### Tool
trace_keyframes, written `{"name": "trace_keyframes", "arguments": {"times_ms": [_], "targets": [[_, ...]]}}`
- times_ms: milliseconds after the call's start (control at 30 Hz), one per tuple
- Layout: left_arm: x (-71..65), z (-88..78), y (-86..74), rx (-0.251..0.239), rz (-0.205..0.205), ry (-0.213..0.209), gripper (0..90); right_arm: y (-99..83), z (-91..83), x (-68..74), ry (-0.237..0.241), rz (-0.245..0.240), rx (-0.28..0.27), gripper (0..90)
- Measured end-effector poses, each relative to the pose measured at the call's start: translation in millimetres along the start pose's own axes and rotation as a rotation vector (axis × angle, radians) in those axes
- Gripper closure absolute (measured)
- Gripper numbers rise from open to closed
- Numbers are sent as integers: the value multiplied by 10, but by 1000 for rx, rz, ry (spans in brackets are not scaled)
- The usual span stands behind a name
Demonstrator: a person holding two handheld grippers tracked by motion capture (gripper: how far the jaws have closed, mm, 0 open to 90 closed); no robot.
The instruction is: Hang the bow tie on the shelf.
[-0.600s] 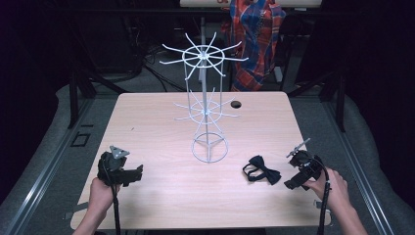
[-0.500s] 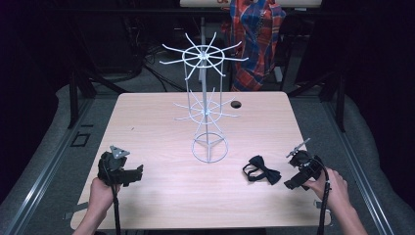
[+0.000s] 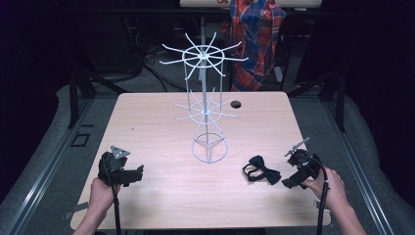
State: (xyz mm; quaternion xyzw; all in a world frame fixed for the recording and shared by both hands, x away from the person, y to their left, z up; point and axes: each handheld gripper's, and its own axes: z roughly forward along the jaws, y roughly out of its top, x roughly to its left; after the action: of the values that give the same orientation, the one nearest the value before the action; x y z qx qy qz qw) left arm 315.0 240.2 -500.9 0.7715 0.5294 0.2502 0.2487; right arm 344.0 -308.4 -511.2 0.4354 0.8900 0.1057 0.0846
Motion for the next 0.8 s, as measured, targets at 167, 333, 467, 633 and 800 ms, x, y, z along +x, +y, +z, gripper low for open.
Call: {"name": "trace_keyframes", "arguments": {"times_ms": [167,333,467,633,800], "targets": [[-1,5,2,1,-1,-1,155,36,6,39,-21,-28,11,28],[-2,5,2,1,0,-1,155,62,16,63,-28,-40,9,29],[1,6,2,2,0,-1,155,67,40,89,-22,-21,-19,29],[-6,11,3,2,-3,-2,155,108,34,103,-29,-56,7,30],[-4,13,3,3,-3,-2,155,171,18,112,-38,-114,64,30]]}}
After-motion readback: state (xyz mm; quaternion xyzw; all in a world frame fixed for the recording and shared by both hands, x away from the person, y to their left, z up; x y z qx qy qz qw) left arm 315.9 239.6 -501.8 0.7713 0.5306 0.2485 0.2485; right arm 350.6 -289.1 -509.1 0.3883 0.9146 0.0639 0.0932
